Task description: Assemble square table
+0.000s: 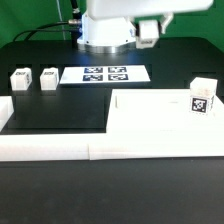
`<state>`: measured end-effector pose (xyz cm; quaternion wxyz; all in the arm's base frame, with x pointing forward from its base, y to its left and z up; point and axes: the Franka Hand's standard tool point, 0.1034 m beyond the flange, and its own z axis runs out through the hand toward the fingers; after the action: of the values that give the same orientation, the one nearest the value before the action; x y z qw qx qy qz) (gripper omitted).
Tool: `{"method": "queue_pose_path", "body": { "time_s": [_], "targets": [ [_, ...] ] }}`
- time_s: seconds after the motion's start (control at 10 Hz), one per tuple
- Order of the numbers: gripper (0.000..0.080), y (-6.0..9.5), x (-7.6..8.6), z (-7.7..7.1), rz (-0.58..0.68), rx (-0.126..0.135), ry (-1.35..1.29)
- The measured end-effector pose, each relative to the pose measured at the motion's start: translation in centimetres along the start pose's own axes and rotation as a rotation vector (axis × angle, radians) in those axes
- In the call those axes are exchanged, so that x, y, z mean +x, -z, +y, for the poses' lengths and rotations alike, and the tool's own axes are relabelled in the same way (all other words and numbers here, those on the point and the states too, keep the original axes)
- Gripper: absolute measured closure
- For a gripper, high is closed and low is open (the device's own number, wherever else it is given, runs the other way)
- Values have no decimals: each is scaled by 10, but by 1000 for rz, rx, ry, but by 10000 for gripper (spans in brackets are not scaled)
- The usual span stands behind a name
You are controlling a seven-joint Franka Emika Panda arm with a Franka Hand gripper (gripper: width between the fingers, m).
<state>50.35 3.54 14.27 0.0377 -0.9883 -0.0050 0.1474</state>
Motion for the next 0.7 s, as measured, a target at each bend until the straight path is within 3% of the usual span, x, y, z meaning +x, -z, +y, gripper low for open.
{"method": "queue_pose_path", "body": {
  "time_s": [0.2,0.5,0.6,0.7],
  "targets": [
    [509,-9,-4,-3,176,-12,11],
    [509,-7,7,5,391,-40,24],
    [509,1,21,17,451,-64,61],
    [509,27,40,36,525,-91,100]
  ]
}}
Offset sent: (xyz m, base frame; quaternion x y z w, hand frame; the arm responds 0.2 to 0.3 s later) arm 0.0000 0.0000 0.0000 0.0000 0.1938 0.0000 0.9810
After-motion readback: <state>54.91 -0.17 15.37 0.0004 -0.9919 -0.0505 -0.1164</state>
